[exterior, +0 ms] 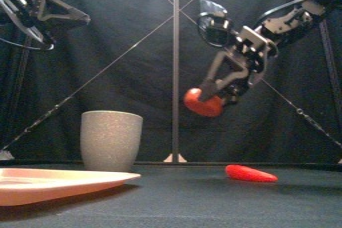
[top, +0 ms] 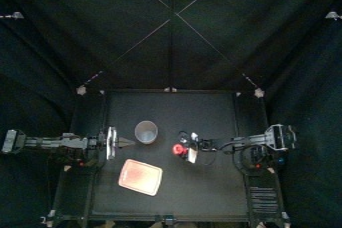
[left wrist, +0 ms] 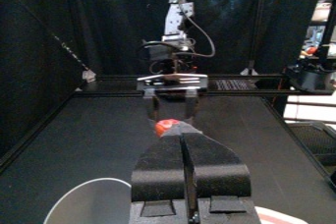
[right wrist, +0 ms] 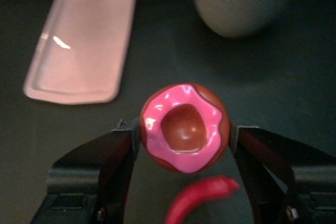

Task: Pick the donut then place it on the pink plate
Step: Place donut on the pink plate

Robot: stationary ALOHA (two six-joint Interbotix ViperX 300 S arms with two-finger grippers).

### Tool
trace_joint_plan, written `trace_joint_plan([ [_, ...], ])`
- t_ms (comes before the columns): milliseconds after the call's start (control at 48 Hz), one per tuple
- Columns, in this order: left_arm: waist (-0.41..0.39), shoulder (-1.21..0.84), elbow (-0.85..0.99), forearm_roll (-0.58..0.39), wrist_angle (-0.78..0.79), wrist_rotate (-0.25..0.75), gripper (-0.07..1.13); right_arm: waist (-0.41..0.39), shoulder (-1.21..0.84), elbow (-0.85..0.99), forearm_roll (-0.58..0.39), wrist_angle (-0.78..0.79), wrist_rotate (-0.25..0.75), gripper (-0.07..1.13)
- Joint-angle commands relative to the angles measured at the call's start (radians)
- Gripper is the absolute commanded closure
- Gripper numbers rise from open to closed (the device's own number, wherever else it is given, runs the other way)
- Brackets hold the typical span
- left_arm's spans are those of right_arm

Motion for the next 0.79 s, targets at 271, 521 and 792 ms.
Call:
trace_joint_plan([
  [271, 0.032, 0.006, -0.011, -0.012, -0.009, -0.002, 1.04, 0.138, 0.328, -0.382, 0.054, -0.023, -0.003, 0.35],
  [521, 0.044, 0.006, -0.008, -0.015, -0.009, 0.000, 1.04, 0.160, 0.476, -0.591, 0.072, 0.112, -0.002, 0.28],
  [792, 0.048, 0.005, -0.002, -0.017, -0.009, 0.000, 1.04, 0.190, 0.555, -0.695, 0.092, 0.164, 0.002, 0.12],
])
